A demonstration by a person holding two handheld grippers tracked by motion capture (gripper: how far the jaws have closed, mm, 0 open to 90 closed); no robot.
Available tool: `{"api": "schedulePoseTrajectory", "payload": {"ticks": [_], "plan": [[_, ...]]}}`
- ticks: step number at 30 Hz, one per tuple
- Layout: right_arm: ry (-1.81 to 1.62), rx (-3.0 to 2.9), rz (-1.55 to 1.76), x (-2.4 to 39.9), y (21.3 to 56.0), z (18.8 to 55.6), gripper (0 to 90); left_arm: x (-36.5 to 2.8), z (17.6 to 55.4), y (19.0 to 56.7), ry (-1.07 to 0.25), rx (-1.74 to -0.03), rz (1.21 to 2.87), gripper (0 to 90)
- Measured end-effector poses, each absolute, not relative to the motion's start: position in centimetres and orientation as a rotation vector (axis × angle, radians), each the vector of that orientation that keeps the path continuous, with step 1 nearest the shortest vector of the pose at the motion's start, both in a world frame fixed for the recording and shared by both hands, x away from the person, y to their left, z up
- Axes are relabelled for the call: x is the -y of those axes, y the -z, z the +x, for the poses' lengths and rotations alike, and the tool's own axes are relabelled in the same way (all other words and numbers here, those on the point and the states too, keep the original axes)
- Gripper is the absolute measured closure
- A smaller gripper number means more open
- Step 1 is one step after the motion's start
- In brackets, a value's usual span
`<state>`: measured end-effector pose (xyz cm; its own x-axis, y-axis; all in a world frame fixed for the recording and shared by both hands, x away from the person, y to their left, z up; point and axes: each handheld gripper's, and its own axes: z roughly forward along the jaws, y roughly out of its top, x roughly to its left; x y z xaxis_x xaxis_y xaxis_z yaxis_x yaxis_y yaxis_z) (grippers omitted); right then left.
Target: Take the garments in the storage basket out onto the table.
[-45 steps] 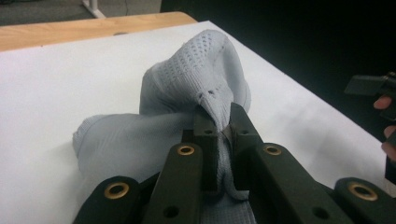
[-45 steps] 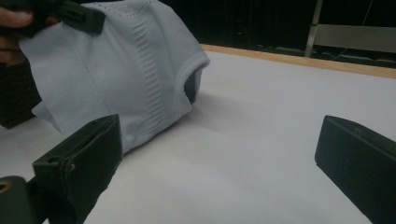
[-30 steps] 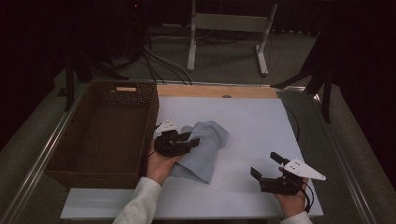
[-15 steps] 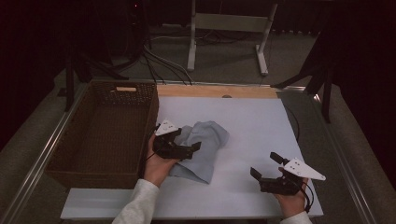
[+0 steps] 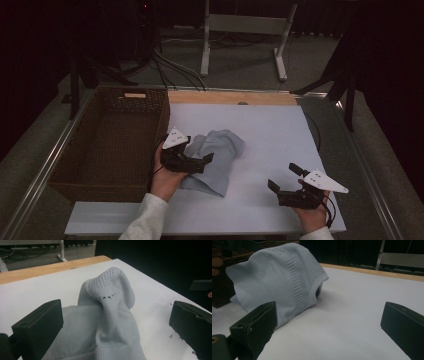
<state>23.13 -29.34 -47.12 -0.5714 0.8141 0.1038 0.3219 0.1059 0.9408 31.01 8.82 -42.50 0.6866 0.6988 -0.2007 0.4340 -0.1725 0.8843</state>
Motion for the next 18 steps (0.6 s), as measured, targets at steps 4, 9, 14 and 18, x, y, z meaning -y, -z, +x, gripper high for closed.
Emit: {"api": "schedulePoseTrajectory", "payload": {"ticks": [4, 9, 14, 18], "plan": [[-1.47, -1.945, 1.103, 29.33, 47.12, 23.13, 1.1, -8.94, 30.86, 42.36, -0.301, -0.908, 1.815, 0.1], [-1.466, -1.945, 1.103, 29.37, 47.11, 23.13, 1.1, -8.96, 30.81, 42.29, -0.295, -0.909, 1.807, 0.1], [-1.463, -1.943, 1.103, 29.43, 47.1, 23.17, 1.1, -9.06, 30.63, 42.15, -0.293, -0.9, 1.801, 0.1], [-1.465, -1.942, 1.101, 29.51, 47.12, 23.19, 1.1, -9.33, 30.41, 42.0, -0.294, -0.888, 1.784, 0.1]]}}
